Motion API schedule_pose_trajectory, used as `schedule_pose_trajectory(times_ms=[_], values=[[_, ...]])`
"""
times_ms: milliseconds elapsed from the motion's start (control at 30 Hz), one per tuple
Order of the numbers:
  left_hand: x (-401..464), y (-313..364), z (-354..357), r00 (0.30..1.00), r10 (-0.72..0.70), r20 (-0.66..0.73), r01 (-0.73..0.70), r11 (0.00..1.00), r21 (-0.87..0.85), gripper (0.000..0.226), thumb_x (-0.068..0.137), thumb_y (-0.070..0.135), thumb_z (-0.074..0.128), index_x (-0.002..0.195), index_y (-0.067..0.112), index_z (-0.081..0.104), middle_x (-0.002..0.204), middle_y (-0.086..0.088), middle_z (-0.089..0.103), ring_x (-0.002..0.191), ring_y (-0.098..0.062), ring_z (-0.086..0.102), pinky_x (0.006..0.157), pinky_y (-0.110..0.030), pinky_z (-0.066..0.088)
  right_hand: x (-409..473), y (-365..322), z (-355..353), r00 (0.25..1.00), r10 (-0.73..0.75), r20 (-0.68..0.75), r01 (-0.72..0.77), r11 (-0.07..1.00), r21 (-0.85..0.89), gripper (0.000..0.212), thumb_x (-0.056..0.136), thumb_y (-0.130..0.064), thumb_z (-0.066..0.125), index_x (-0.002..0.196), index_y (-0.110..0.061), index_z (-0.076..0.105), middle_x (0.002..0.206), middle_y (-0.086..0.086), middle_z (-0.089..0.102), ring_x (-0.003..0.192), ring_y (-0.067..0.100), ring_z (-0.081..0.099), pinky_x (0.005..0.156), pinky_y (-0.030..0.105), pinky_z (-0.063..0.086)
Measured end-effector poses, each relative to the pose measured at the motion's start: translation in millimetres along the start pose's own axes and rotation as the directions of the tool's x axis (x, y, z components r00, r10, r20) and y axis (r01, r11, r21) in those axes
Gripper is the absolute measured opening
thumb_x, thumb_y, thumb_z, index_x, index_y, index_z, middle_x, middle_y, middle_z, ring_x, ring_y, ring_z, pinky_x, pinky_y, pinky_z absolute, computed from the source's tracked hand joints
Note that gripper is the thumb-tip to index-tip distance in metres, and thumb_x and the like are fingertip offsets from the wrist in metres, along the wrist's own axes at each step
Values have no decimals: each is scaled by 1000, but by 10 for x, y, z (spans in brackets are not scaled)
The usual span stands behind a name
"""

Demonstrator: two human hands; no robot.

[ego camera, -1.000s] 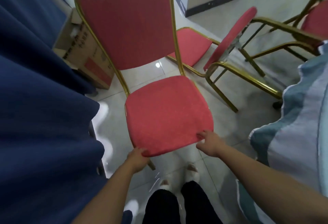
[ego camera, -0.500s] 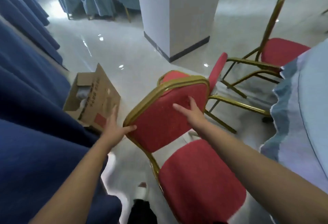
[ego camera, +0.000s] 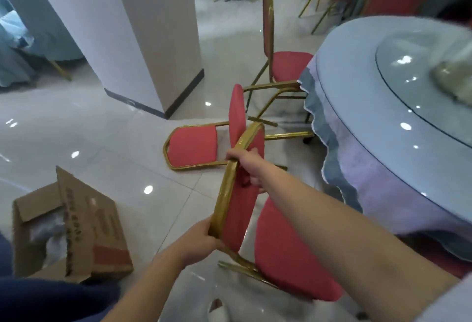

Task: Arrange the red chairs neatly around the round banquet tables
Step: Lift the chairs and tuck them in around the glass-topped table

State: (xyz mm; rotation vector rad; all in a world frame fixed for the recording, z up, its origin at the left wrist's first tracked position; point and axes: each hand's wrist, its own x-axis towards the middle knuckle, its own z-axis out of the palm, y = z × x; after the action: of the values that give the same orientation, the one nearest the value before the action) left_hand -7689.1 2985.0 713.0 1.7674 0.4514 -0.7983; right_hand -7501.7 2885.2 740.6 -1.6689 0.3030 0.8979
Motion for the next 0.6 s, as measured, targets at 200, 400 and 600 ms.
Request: schedule_pose_trajectory(times_ms=[200,400,600], values=[[197,209,591,956,28,291,-85,979,185,83,71,13,64,144,43,39,130,21,59,102,-8,65,95,-34,53,-412,273,-699,999,18,27,-14,990,-138,62,60,-33,74,115,-28,46,88,5,53,71,21,55,65,34,46],[425,382,489,913,95,396,-201,951,234,82,88,13,63,149,51,25,146,12,45,125,-12,50,99,-29,46,-808,412,-1267,998,68,4,-64,957,-283,65,77,-25,73,132,-43,42,117,-1,60,106,17,58,99,56,44],[616,245,-1008,993,77,-85,-66,990,121,56,89,21,66,141,34,47,128,1,57,110,-14,58,91,-32,47,-738,-59,-871,860,-417,-293,157,764,-625,64,79,-24,68,138,-24,42,119,-2,59,112,25,58,90,37,48]])
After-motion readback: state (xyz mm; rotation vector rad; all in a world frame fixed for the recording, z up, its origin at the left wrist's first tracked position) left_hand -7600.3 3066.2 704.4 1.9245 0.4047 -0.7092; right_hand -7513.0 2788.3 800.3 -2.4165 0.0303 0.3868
